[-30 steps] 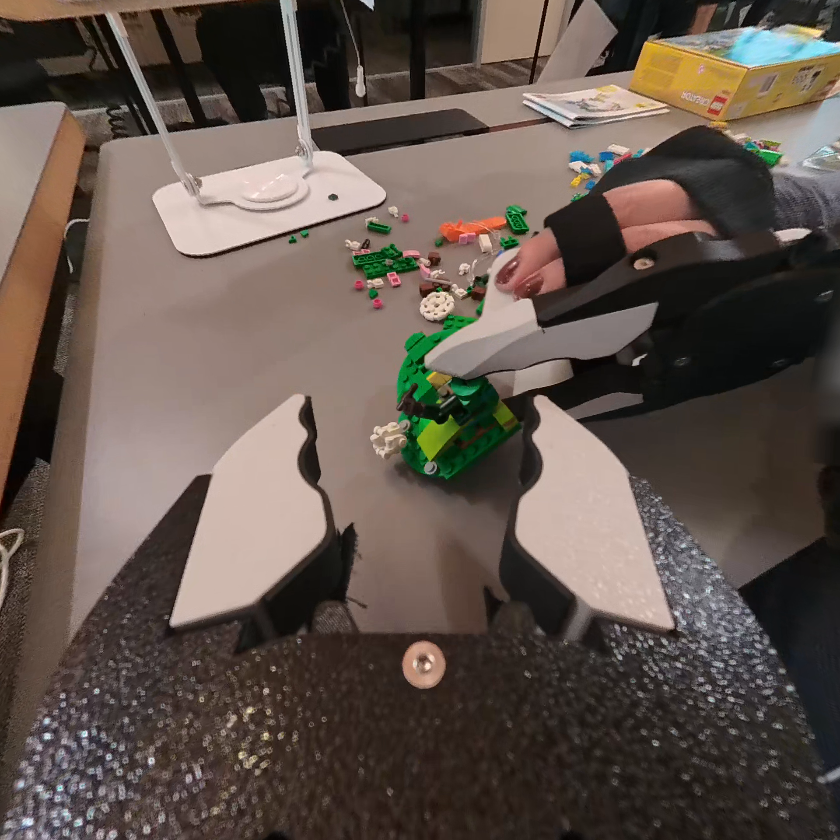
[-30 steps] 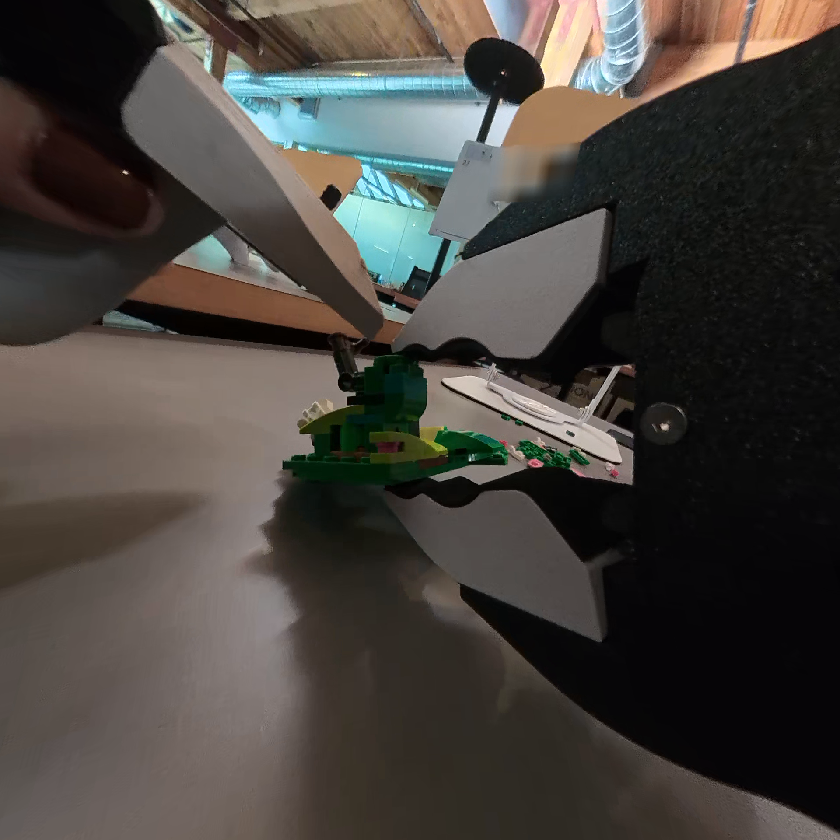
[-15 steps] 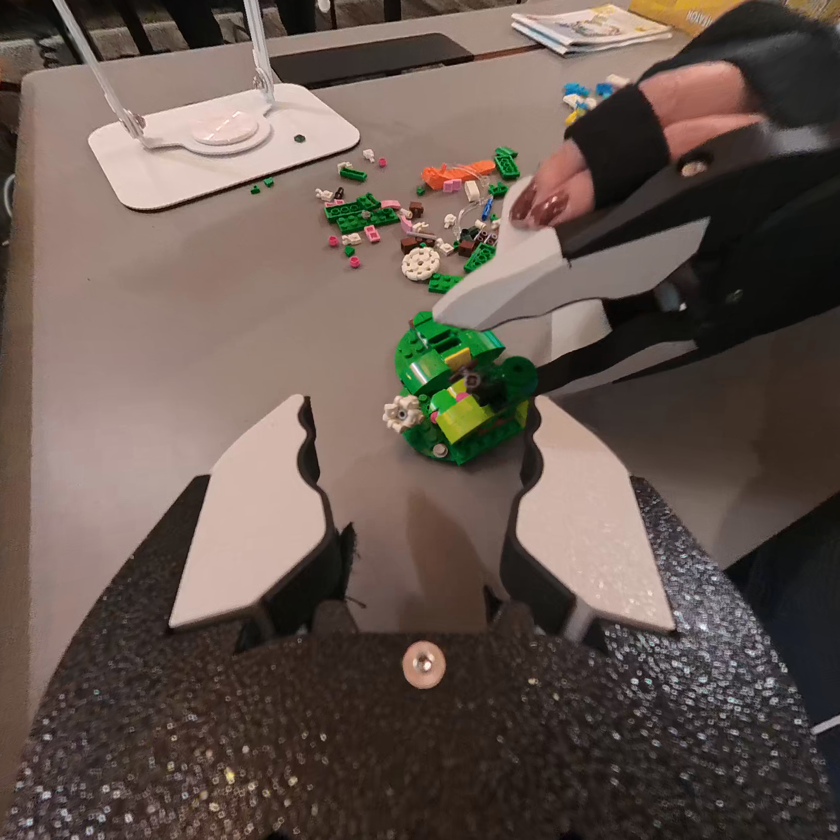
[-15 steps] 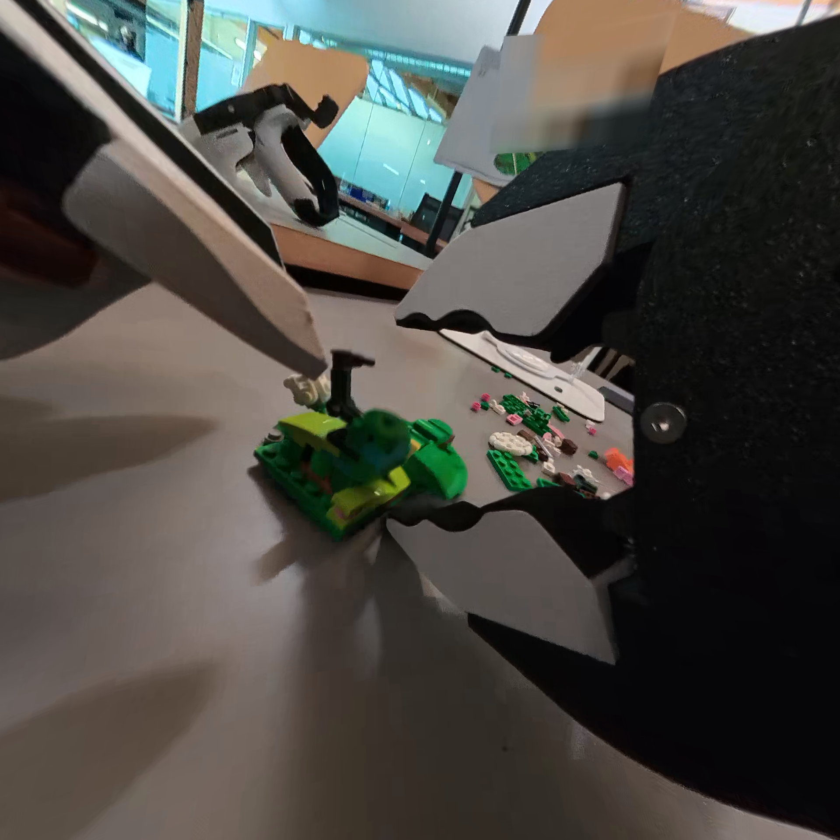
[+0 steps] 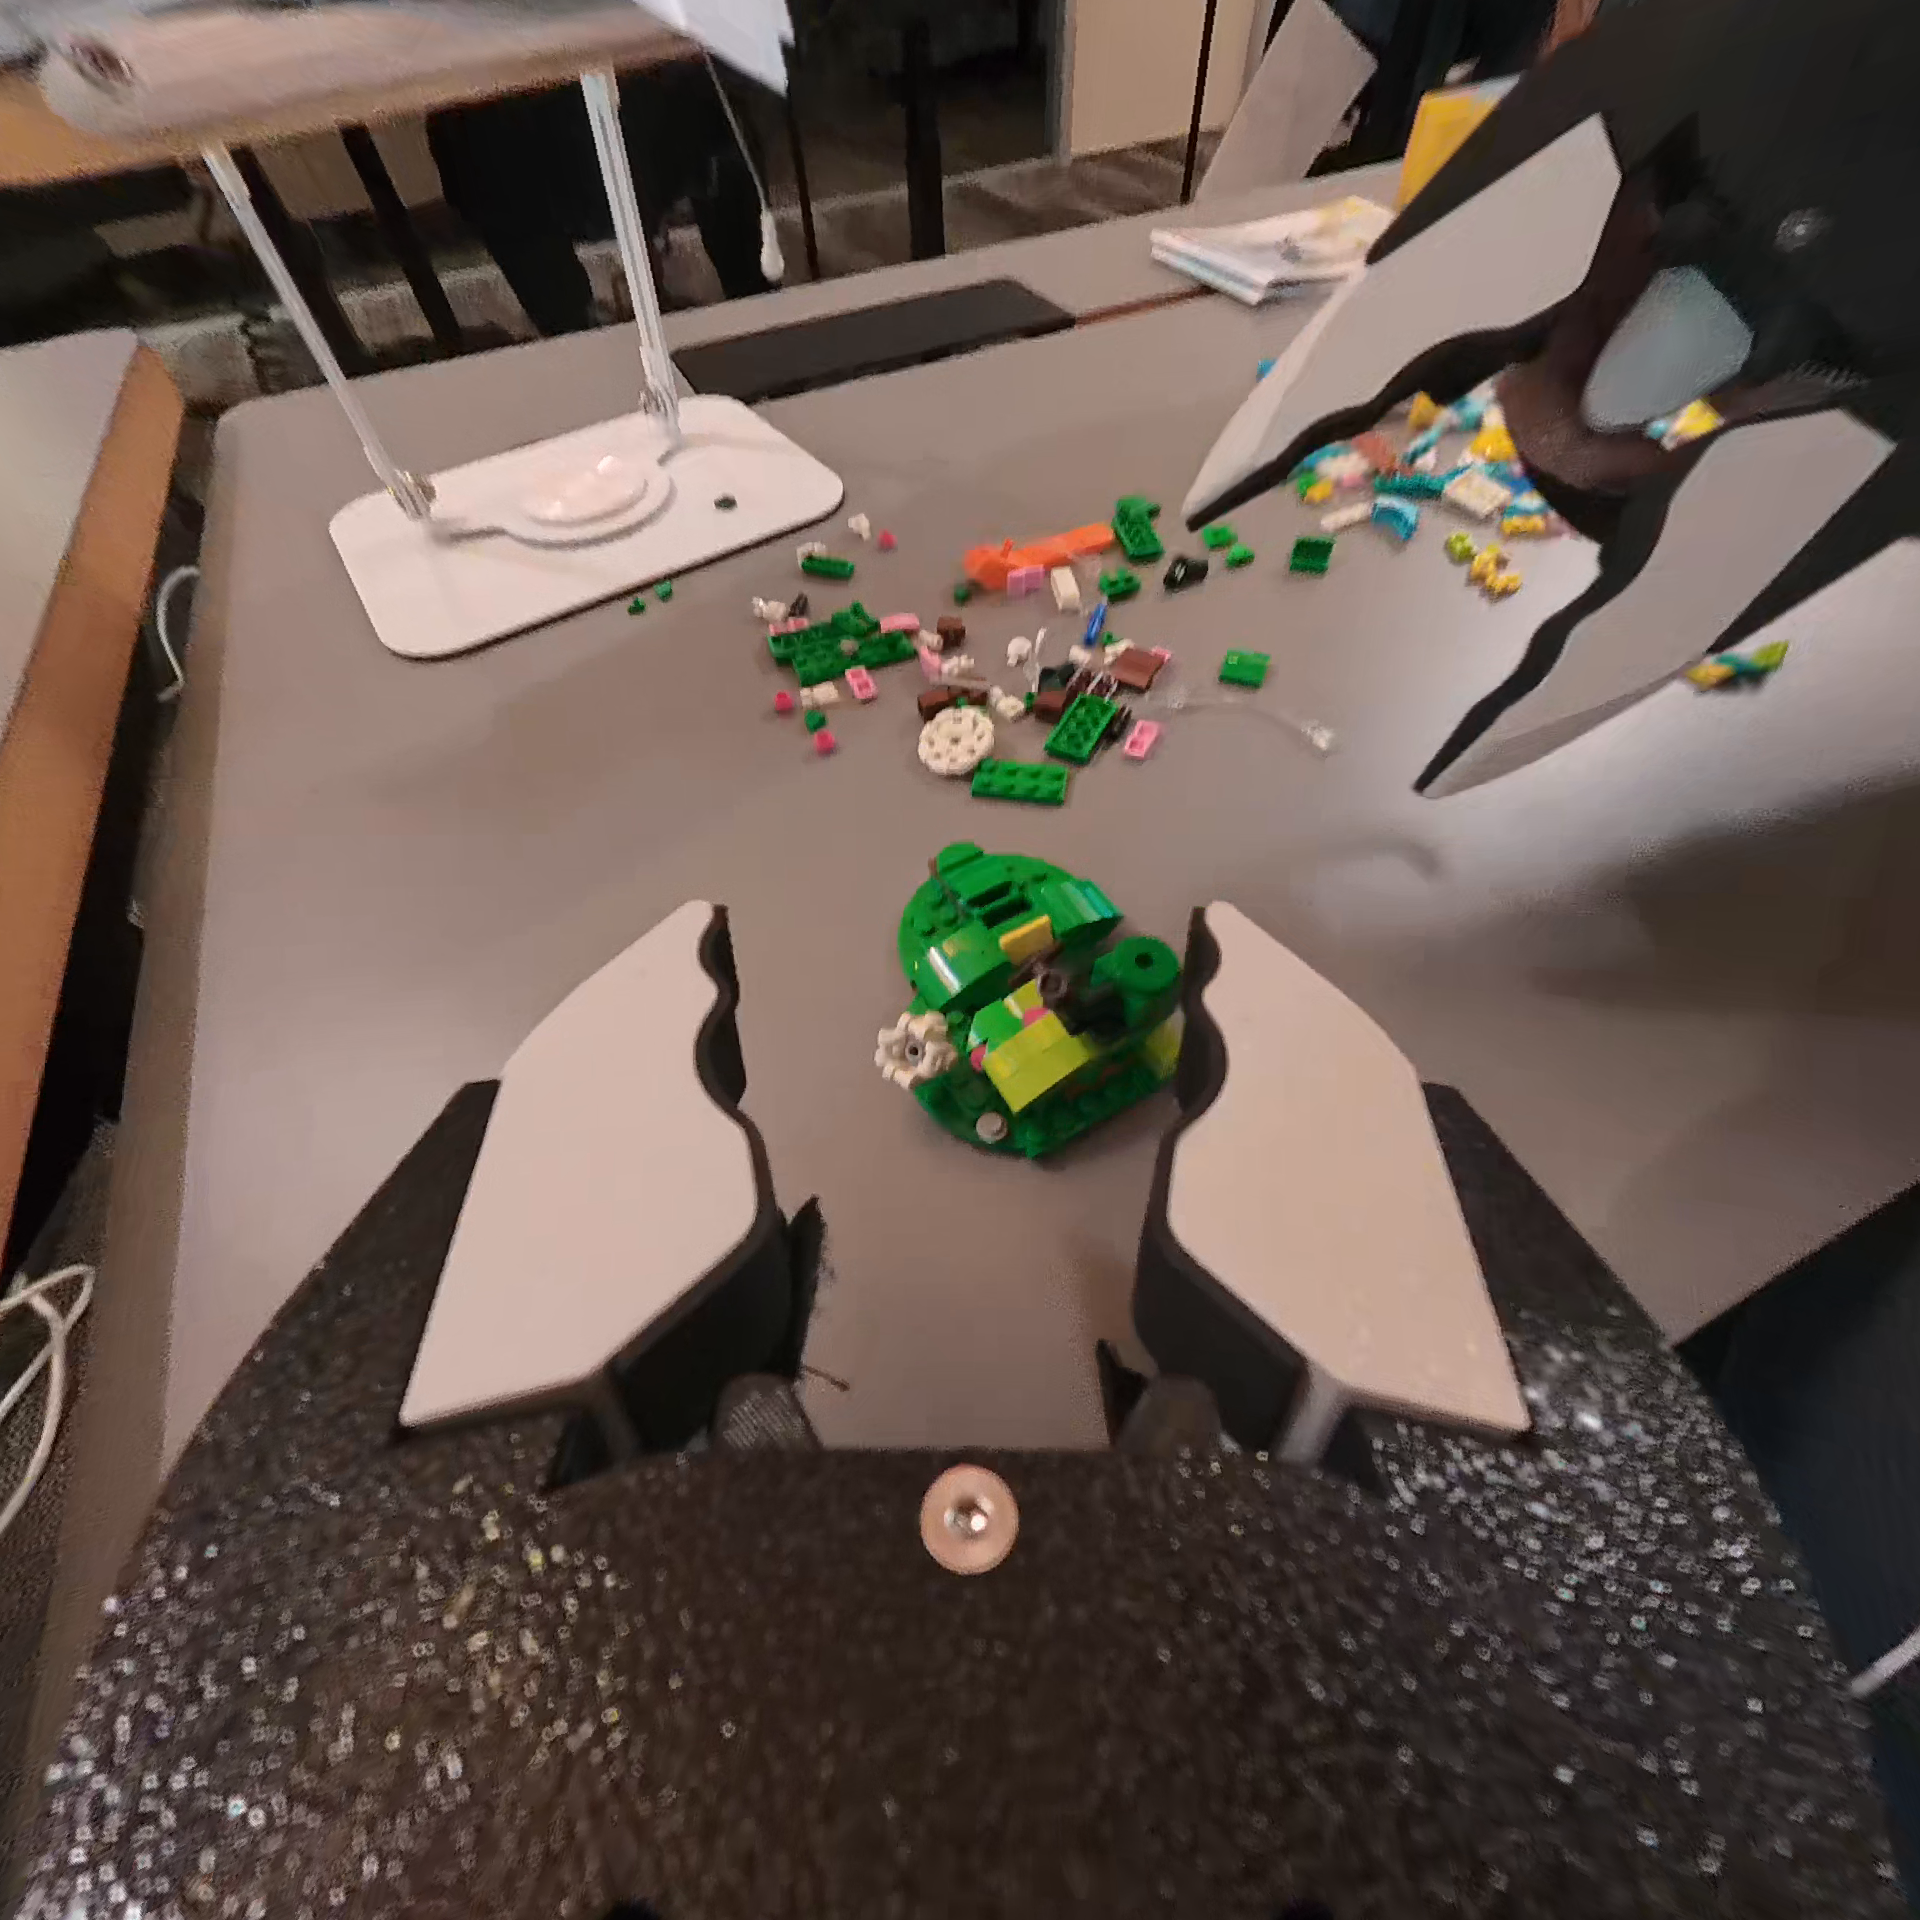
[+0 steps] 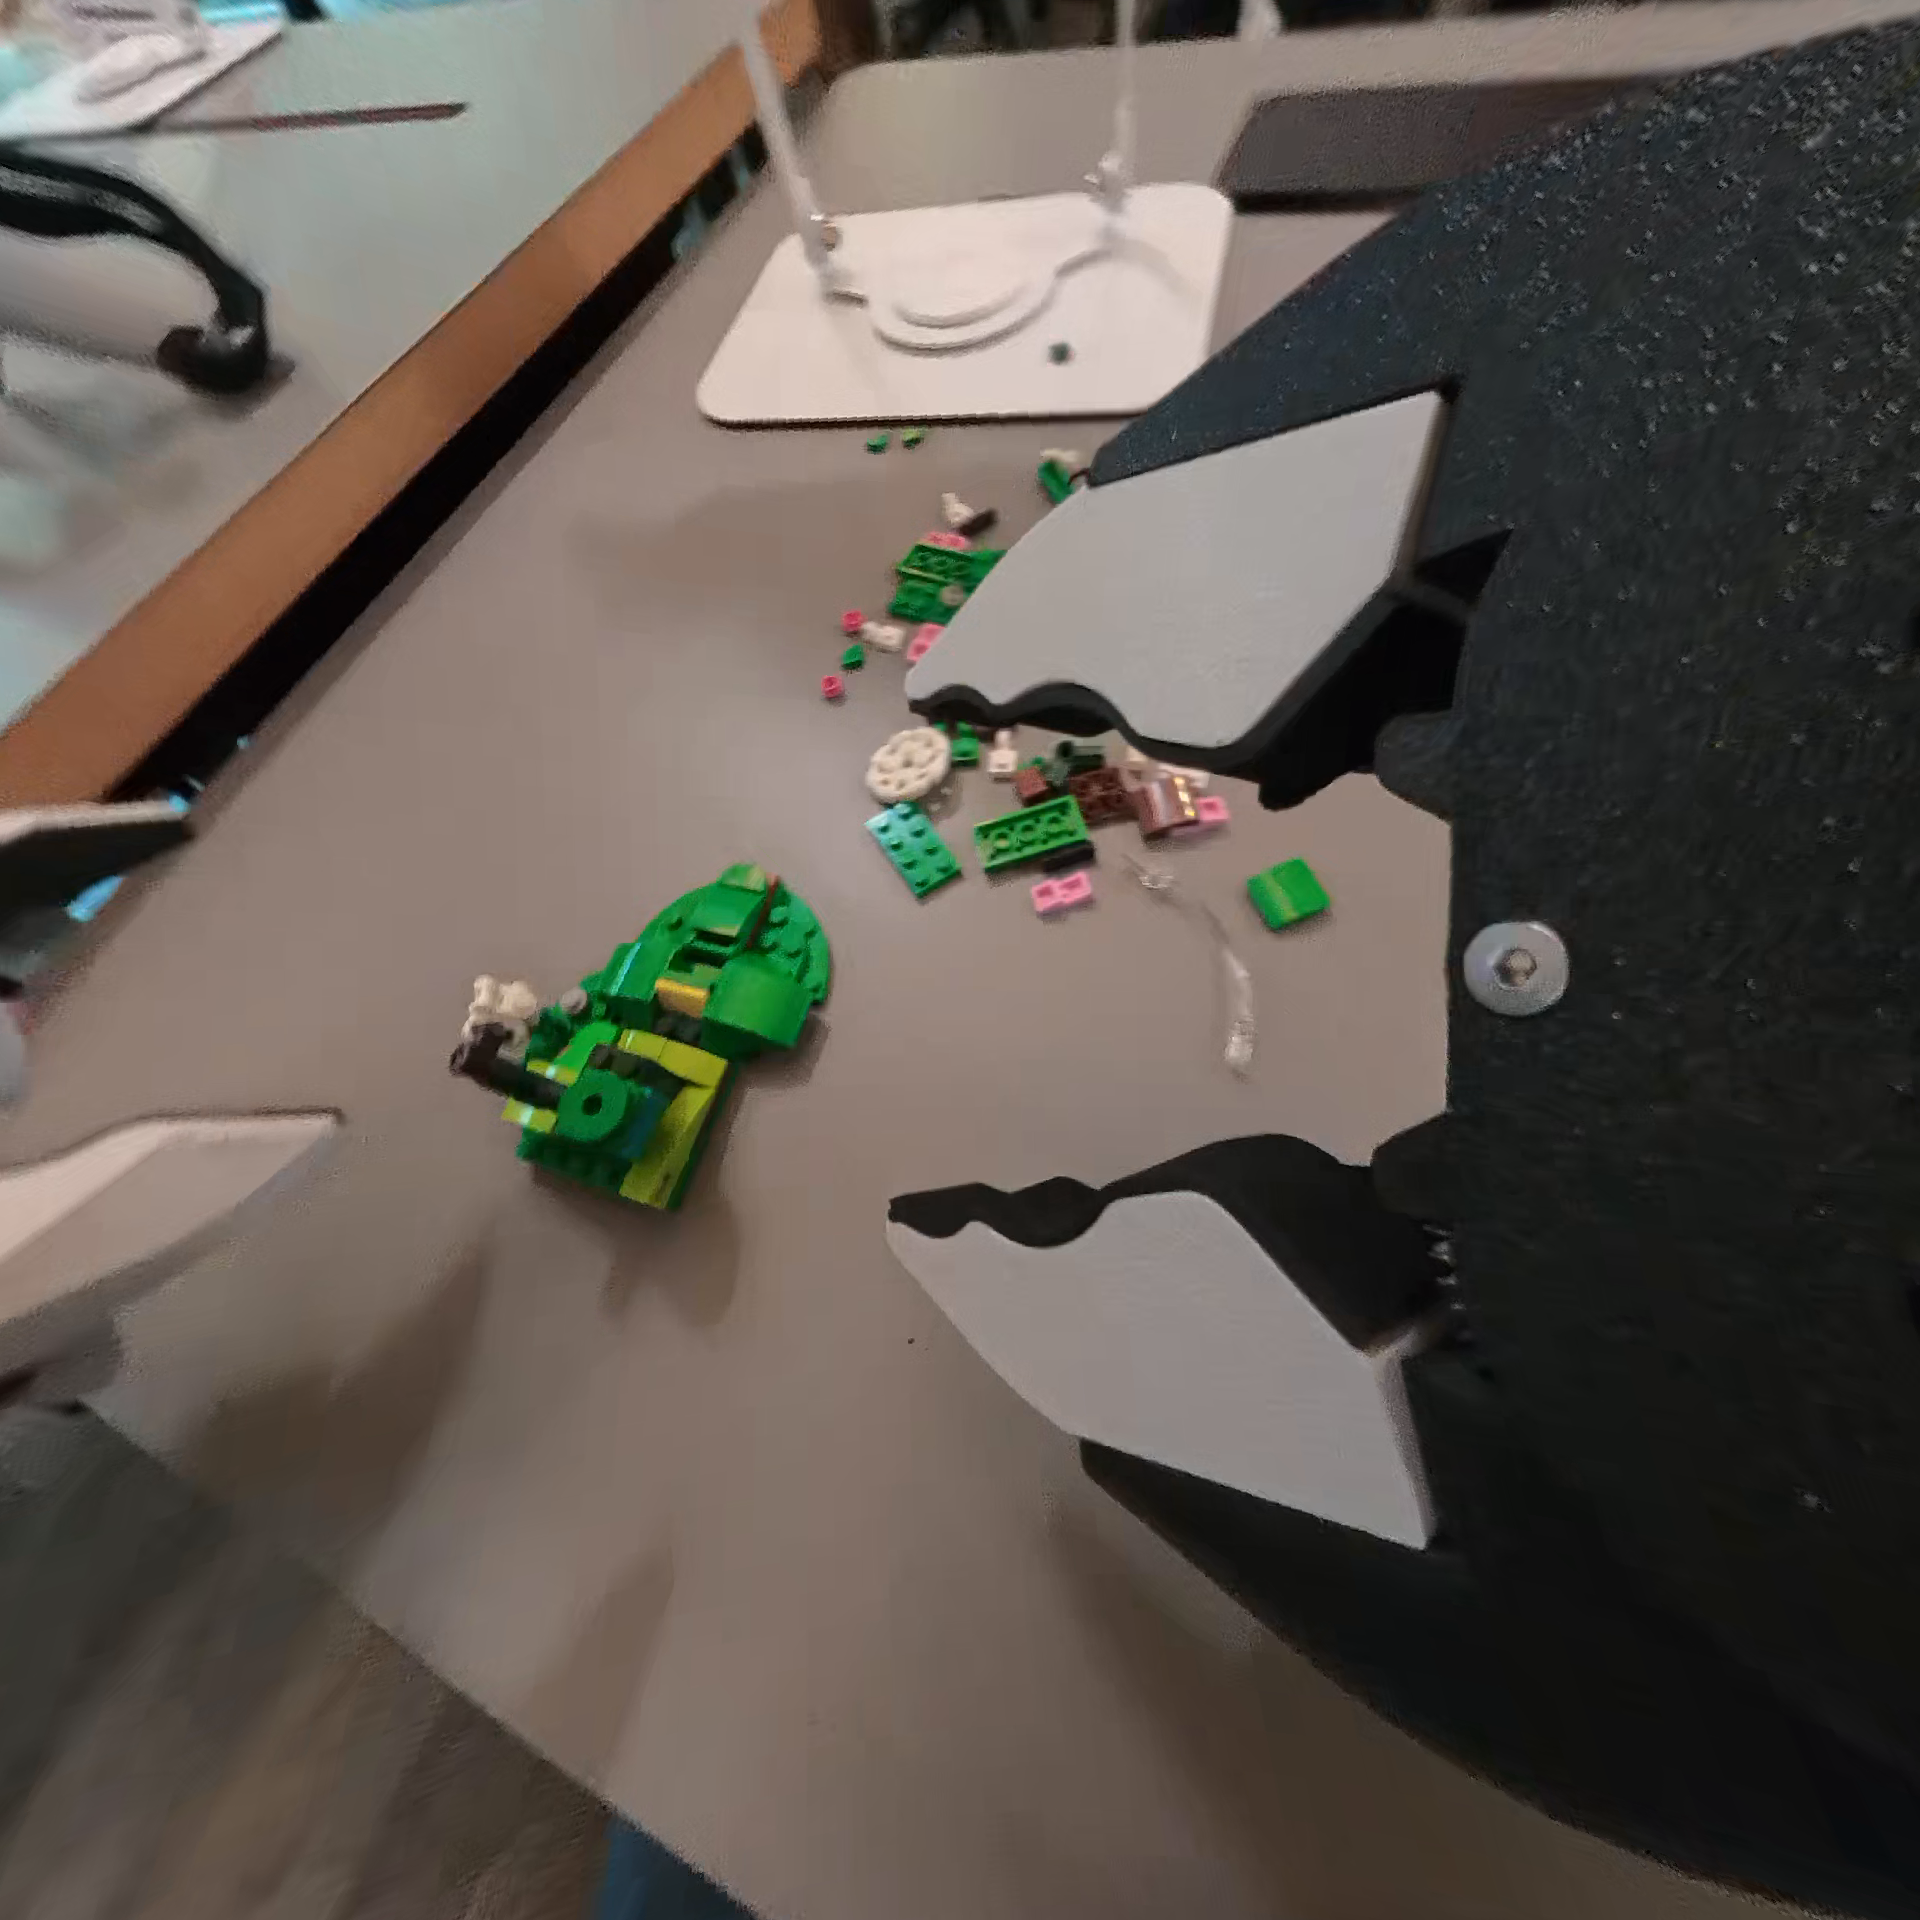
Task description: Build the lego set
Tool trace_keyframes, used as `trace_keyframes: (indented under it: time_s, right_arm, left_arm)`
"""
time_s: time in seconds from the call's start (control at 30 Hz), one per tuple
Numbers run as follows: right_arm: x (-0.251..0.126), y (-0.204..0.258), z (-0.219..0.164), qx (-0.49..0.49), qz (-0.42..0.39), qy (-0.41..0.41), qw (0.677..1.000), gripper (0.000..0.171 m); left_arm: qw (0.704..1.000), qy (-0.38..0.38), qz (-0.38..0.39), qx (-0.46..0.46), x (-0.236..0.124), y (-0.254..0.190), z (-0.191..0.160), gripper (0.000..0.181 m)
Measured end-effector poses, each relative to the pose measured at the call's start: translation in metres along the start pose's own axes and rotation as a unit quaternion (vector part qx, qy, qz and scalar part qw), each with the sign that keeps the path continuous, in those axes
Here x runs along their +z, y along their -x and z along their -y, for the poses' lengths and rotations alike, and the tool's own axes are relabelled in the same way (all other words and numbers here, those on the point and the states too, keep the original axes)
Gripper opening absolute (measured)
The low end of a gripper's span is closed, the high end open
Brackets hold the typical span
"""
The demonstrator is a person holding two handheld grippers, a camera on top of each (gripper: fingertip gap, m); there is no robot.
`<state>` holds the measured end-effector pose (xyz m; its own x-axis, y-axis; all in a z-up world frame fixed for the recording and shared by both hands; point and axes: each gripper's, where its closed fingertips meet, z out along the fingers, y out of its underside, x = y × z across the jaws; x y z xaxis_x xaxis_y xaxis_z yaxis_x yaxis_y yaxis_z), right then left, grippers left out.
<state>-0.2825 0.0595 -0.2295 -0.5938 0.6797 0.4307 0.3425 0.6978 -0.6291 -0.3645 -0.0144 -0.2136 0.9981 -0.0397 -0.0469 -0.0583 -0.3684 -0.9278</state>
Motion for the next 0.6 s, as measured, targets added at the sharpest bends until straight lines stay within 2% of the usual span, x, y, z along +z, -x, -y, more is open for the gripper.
trace_keyframes:
  time_s: [0.03,0.17,0.37,0.5,0.6]
  right_arm:
    - [-0.009,-0.004,-0.003,0.024,-0.005,-0.009,1.0,0.086]
    - [-0.042,-0.019,-0.009,0.076,-0.038,-0.043,0.996,0.092]
    - [-0.092,-0.051,-0.003,0.093,-0.103,-0.079,0.987,0.1]
    - [-0.118,-0.064,0.009,0.091,-0.134,-0.113,0.98,0.102]
    - [-0.129,-0.071,0.021,0.1,-0.141,-0.145,0.974,0.103]
  left_arm:
    - [1.0,-0.01,0.004,0.004,0.0,-0.001,0.006,0.082]
    - [0.998,-0.058,0.012,0.017,0.003,-0.008,0.037,0.084]
    - [0.995,-0.099,-0.007,0.031,0.026,-0.024,0.082,0.097]
    - [0.995,-0.095,-0.015,0.029,0.048,-0.031,0.1,0.109]
    - [0.995,-0.097,0.001,0.034,0.065,-0.03,0.121,0.108]
